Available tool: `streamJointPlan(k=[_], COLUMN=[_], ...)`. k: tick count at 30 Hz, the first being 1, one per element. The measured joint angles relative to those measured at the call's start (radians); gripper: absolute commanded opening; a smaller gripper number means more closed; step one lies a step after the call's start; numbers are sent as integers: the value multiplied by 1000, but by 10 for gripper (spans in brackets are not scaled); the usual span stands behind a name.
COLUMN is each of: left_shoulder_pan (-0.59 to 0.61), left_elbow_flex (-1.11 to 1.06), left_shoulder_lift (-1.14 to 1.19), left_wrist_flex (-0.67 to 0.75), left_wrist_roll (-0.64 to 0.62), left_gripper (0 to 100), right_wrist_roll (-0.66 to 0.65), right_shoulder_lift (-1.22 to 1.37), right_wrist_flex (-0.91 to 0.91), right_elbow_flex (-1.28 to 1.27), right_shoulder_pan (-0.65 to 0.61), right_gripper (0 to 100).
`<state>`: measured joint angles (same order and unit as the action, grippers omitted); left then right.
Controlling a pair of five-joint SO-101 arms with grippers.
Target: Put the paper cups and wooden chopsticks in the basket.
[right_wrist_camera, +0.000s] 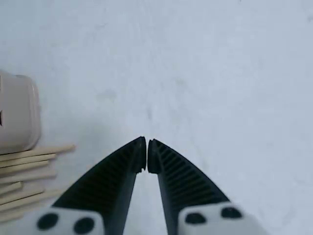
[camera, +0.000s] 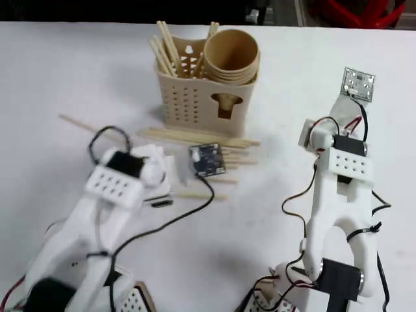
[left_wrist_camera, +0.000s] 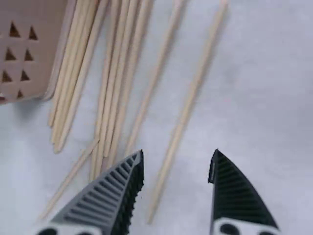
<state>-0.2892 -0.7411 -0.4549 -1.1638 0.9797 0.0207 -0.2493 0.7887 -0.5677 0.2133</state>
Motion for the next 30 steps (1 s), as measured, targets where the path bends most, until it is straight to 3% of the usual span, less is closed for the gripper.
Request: streamJointPlan(k=[16,30], left_shoulder_pan=[-26,-28], left_elbow_flex=[420,572], left_shoulder_lift=[641,829], left_wrist_flex=[8,8], left_wrist_roll=[0,0], left_gripper=[221,159], right_wrist_roll=[0,0], right_shoulder_lift=[-2,-2], right_wrist_flex=[-14,-14], right_elbow_flex=[0,0], right_shoulder_pan=[35,35], right_gripper=[21,21])
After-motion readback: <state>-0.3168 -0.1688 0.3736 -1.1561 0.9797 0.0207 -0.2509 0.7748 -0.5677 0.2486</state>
